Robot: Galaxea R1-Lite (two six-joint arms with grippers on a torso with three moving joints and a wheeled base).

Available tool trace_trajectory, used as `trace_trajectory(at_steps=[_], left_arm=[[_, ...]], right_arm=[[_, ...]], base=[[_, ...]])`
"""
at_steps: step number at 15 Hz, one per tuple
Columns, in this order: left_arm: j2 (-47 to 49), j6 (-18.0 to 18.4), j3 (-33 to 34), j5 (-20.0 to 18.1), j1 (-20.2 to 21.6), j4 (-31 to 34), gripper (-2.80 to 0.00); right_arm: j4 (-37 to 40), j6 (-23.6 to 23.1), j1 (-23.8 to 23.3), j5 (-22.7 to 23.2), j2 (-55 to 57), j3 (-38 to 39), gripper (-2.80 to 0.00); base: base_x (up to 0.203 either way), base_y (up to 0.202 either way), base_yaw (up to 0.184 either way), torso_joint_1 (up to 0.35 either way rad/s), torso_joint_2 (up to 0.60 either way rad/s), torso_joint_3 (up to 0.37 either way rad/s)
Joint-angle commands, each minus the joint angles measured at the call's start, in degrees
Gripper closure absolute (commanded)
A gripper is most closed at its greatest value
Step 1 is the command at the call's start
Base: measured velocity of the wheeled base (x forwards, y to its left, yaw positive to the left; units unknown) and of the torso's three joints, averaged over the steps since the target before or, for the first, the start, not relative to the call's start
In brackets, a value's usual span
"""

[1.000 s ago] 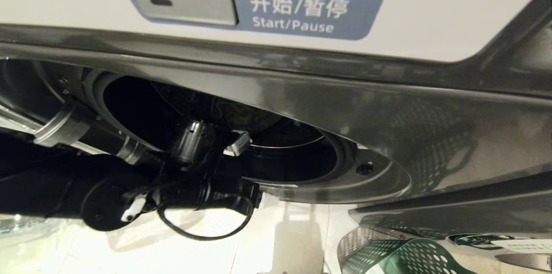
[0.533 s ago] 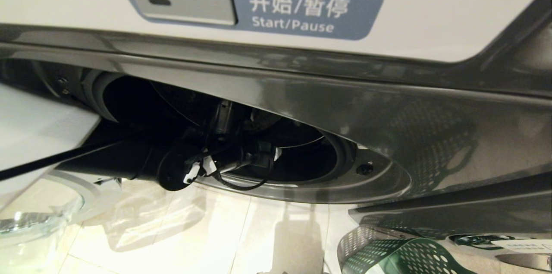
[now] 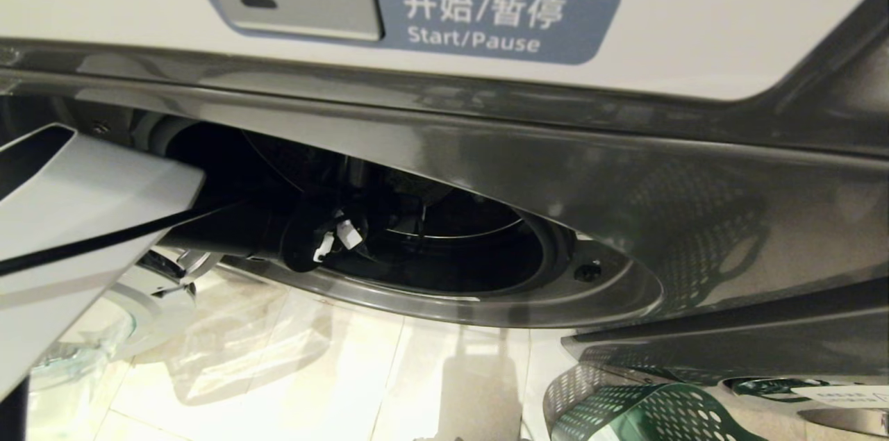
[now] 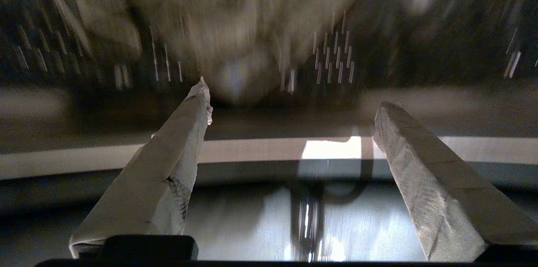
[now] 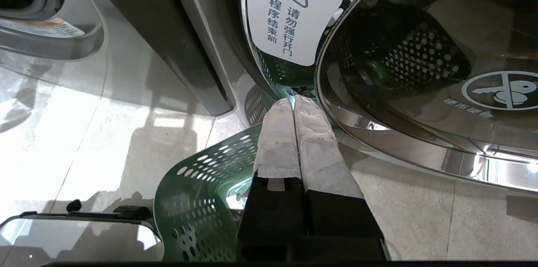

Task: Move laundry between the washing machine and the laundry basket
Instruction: Pick a cloth and place it into the basket

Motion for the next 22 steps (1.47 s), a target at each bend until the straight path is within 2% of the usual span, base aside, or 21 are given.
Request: trace_trajectory(at_steps=[1, 3, 6, 11, 13, 16, 18, 22], left_arm=[[1.82, 0.56, -2.28, 0.14, 0.26, -2.74, -2.8], [3.23, 3.86, -3.12, 0.3, 0.84, -7.51, -2.8], [5.81, 7.94, -3.89, 0.31, 3.28, -10.73, -2.8], [10.18, 8.36, -11.67, 0.59, 5.22, -11.79, -2.8], [12.27, 9.61, -15.5, 2.38, 6.16, -13.2, -2.8], [13.08, 11.65, -15.95, 2.77, 7.76, -14.15, -2.8], [13.7, 11.57, -15.86, 2.78, 8.53, -14.25, -2.8], [15.93, 10.13, -15.78, 2.3, 8.92, -18.4, -2.8]], right_arm=[[-0.01, -0.03, -0.01, 0.05, 0.05, 0.0, 0.0], [-0.01, -0.03, -0.01, 0.05, 0.05, 0.0, 0.0], [-0.01, -0.03, 0.08, 0.05, 0.05, 0.0, 0.0], [-0.01, -0.03, -0.01, 0.05, -0.04, 0.0, 0.0], [-0.01, -0.03, -0.01, 0.05, 0.05, 0.0, 0.0], [-0.01, -0.03, -0.01, 0.05, 0.05, 0.0, 0.0], [-0.01, -0.03, -0.01, 0.05, 0.05, 0.0, 0.0], [-0.01, -0.03, -0.01, 0.05, 0.05, 0.0, 0.0]], base=[[0.0, 0.0, 0.0, 0.0, 0.0, 0.0], [0.0, 0.0, 0.0, 0.0, 0.0, 0.0], [0.0, 0.0, 0.0, 0.0, 0.0, 0.0], [0.0, 0.0, 0.0, 0.0, 0.0, 0.0], [0.0, 0.0, 0.0, 0.0, 0.0, 0.0], [0.0, 0.0, 0.0, 0.0, 0.0, 0.0], [0.0, 0.0, 0.0, 0.0, 0.0, 0.0], [0.0, 0.0, 0.0, 0.0, 0.0, 0.0]])
